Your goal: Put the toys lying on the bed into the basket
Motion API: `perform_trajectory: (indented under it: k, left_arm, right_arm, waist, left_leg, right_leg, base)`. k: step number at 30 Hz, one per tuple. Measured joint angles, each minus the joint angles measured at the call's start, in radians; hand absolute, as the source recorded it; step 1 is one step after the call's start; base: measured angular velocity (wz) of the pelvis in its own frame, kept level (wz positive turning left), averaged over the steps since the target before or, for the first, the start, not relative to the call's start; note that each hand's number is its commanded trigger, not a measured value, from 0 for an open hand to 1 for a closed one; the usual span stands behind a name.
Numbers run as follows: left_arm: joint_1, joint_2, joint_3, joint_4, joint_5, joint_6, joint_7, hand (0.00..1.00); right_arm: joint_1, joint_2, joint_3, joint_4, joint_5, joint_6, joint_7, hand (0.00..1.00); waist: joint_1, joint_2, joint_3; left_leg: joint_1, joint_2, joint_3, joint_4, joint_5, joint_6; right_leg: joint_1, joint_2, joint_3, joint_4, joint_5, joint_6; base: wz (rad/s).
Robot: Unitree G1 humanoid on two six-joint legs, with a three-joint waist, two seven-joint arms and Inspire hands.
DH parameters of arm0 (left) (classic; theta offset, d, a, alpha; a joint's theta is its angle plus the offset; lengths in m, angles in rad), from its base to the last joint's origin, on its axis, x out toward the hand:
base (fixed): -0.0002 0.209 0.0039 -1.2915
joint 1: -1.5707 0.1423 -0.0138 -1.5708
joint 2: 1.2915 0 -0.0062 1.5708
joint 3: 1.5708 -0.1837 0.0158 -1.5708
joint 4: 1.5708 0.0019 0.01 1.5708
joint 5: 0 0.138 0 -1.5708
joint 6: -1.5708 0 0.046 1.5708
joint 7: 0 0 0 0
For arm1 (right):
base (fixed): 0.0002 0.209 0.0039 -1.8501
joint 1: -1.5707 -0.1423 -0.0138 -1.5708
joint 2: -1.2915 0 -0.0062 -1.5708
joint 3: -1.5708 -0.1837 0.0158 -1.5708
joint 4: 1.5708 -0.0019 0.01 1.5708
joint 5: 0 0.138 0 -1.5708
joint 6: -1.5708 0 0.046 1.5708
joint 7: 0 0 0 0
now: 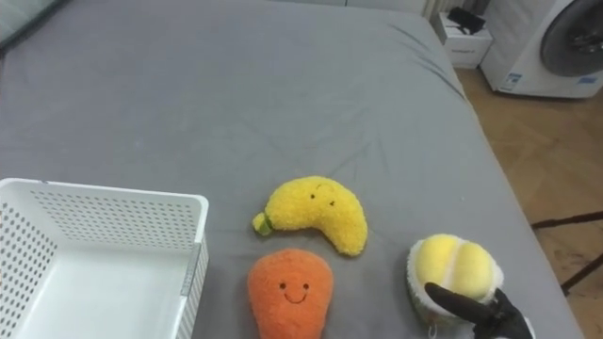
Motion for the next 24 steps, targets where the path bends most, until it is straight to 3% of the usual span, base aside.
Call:
perform_trajectory:
  k: [16,24]
  left_arm:
    - [0.010,-0.007,-0.008,-0.003,0.078,0.000,-0.001,0.00]
    - [0.017,0.000,-0.008,-0.002,0.107,0.008,-0.001,0.00]
  right_arm:
    - [-0.013,0.000,0.004,0.008,-0.165,0.000,-0.011,0.00]
    - [-0.049,-0.019,0.002,0.157,-0.193,-0.012,-0.054,0.00]
  waist:
    - [0.015,0.011,0.0012]
    - [0.019,0.007,0.0029]
  left_leg:
    - [0.005,-0.001,-0.010,0.004,0.000,0.000]
    - [-0.004,-0.005,-0.034,0.015,0.000,0.000]
  right_leg:
    - [0.013,-0.002,-0.010,-0.002,0.000,0.000]
    - [0.016,-0.004,-0.028,-0.005,0.000,0.000]
  base:
    - [0.01]
    - [0.07]
